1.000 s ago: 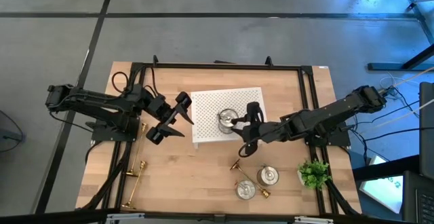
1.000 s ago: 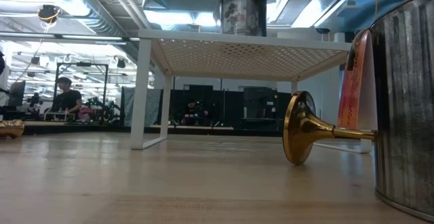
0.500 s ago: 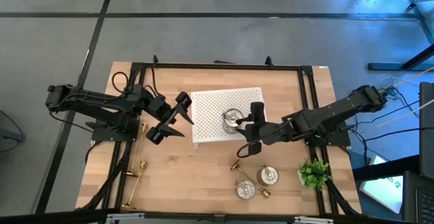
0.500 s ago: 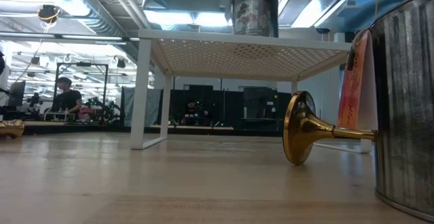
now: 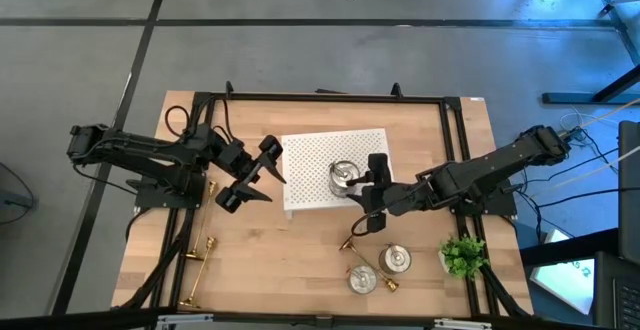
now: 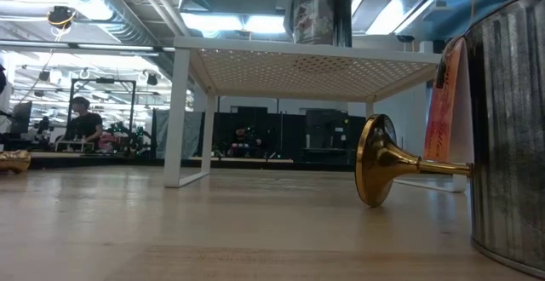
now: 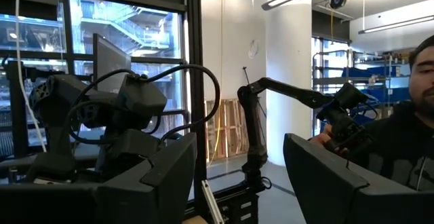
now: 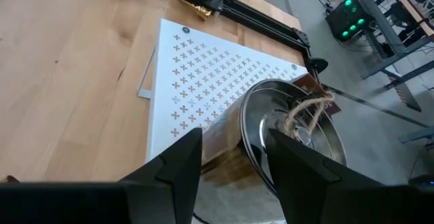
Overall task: Pick & Place candle stick holders
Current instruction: Put the right silver scented candle on the shelf, then adjust the shelf
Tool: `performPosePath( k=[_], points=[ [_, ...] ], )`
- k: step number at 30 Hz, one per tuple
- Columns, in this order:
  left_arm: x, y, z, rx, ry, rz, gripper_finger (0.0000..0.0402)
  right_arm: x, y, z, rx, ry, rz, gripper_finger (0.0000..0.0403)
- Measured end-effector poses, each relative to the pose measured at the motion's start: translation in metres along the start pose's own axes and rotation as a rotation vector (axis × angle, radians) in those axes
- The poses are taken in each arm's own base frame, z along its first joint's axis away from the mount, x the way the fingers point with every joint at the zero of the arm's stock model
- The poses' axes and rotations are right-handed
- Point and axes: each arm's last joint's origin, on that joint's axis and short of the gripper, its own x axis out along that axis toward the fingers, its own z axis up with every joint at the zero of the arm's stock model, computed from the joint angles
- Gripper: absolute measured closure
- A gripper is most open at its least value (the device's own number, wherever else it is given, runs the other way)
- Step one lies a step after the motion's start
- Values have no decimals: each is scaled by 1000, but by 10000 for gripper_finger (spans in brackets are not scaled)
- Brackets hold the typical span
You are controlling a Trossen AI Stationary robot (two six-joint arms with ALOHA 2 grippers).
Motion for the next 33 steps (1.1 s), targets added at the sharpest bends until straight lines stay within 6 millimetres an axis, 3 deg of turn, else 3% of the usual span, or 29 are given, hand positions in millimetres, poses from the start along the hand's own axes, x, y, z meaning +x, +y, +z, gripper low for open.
performPosePath(
  k=[8,20,27,30,33],
  points=[
    [0,0,0,0,0,0,184,0,0,3,14,-24,1,232],
    [0,0,0,0,0,-1,184,-6,7,15,-3,-138,6,135],
    [4,-8,-4,-72,23,-34,184,-45,27,45,-3,-269,149,131],
    [9,-17,-19,-163,140,-52,184,-60,42,48,-32,-288,228,136],
    [19,-28,-34,-149,198,-33,184,-70,53,44,-79,-283,275,141]
  ],
)
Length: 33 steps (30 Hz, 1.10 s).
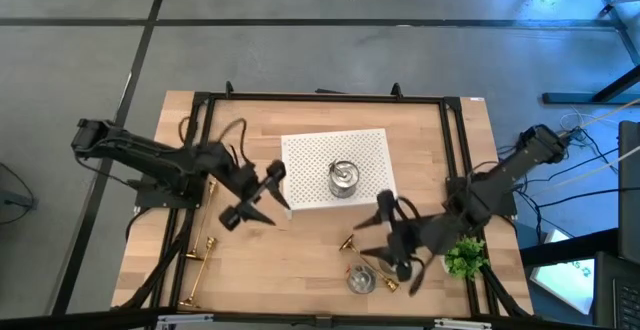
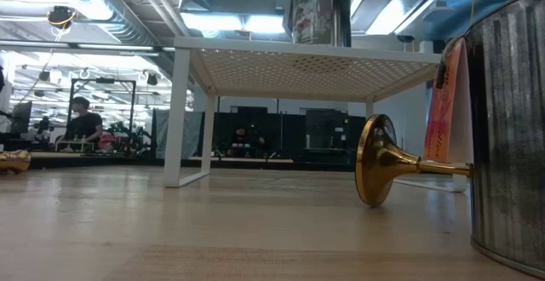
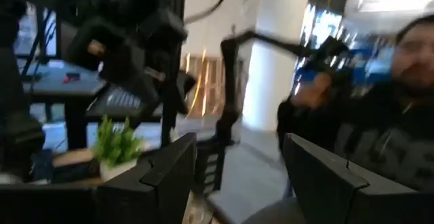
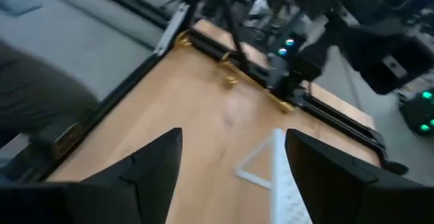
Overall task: Pick & Place candle stick holders
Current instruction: Adjust the shelf
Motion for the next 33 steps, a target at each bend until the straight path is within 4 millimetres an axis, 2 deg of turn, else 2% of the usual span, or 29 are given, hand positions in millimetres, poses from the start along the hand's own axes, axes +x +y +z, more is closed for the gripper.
performPosePath(
  k=[6,12,17,27,33],
  points=[
    [30,-19,-37,95,116,-18,184,-7,13,1,16,-7,42,155],
    [47,-20,-69,-6,211,229,188,-9,17,2,39,-10,55,166],
    [52,-21,-98,-84,336,378,228,-9,17,2,40,-8,56,172],
    [55,-40,-107,-79,360,488,384,-9,17,2,42,-8,52,182],
    [51,-45,-108,-68,387,556,399,-9,17,2,56,-8,53,185]
  ],
)
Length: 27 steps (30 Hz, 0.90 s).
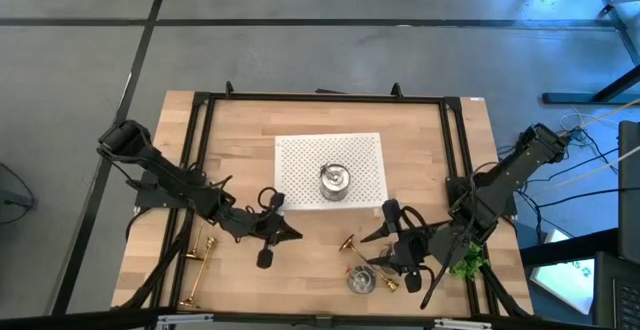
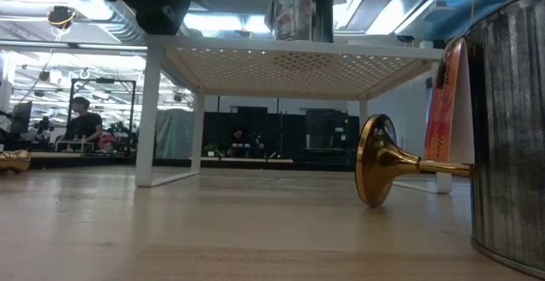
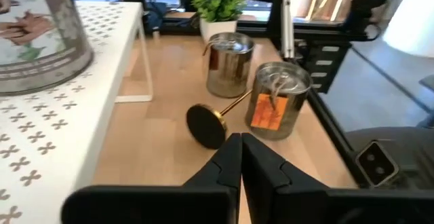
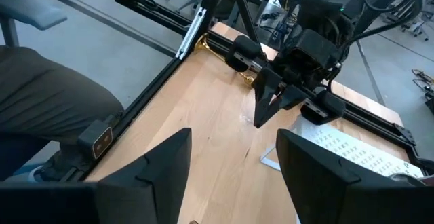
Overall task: Pick & Place candle stick holders
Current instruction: Adjust the shelf, then put the top gold candle holder on the shelf
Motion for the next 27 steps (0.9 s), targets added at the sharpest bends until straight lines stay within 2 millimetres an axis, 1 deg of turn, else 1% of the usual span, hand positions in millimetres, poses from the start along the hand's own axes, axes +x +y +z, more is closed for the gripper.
performPosePath(
  k=[5,15,18,24,27],
  points=[
    [1,3,-1,6,10,51,399,0,0,0,0,0,0,186],
    [2,6,-1,36,6,71,399,0,0,0,0,0,0,186],
    [0,1,1,60,-36,32,399,0,0,0,-1,0,0,186],
    [-8,-15,18,122,-194,-152,396,0,0,0,-2,0,1,186],
    [-14,-18,25,136,-245,-172,396,0,0,0,-3,-1,1,186]
  ],
)
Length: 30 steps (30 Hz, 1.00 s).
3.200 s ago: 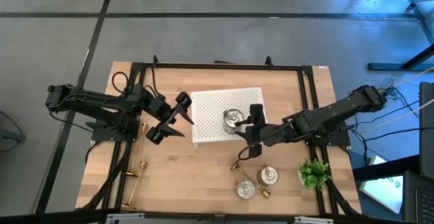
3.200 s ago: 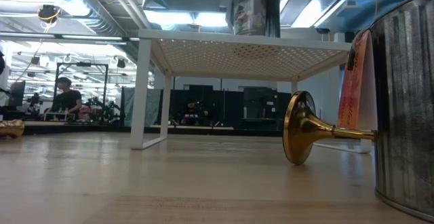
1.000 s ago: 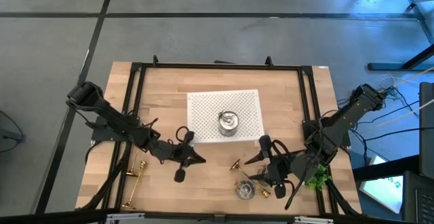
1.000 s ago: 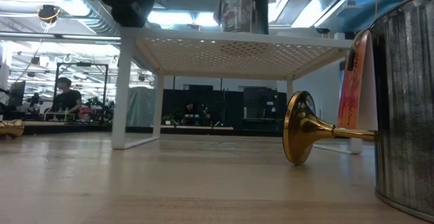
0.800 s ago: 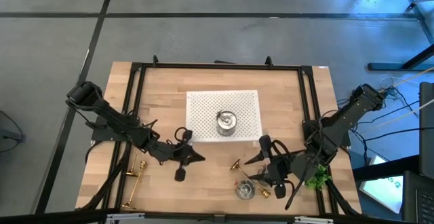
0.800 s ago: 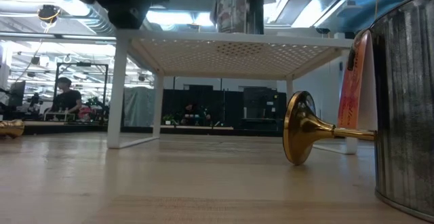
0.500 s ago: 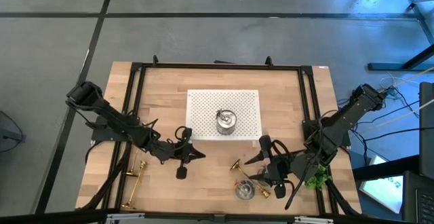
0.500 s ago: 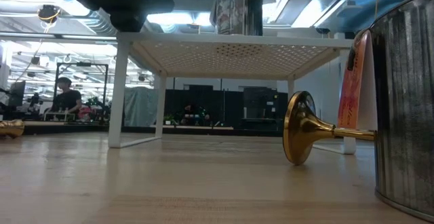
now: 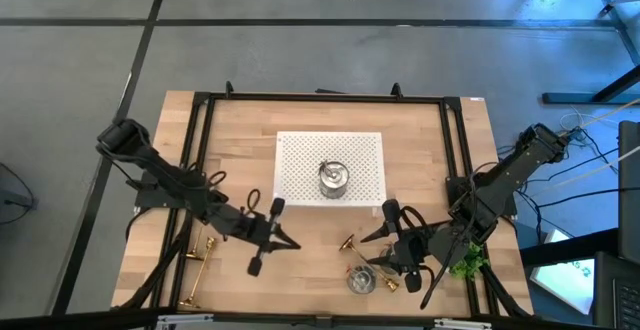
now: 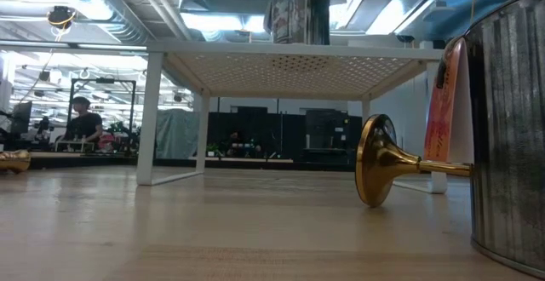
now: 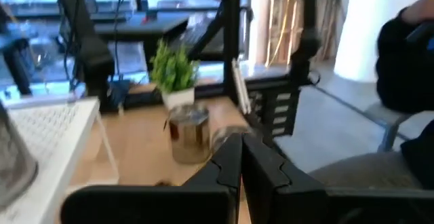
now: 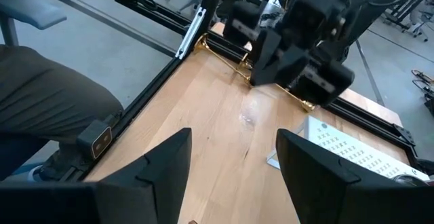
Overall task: Pick & Place candle stick holders
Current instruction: Put the top gold candle holder on the shelf
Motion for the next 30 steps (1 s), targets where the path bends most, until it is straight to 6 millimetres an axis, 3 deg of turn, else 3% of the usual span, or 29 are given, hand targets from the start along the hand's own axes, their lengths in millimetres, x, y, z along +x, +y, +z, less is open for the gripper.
performPosePath(
  k=[5,15,24,30],
  points=[
    [-7,-5,9,7,-38,-43,396,0,0,0,0,0,0,186],
    [-15,-20,15,-49,-45,-295,396,0,0,0,0,-1,3,186],
    [-15,-21,5,-145,71,-281,396,0,0,0,-85,-1,2,186],
    [-15,-18,-4,-200,164,-182,396,1,-1,0,-116,1,-2,186]
  ],
)
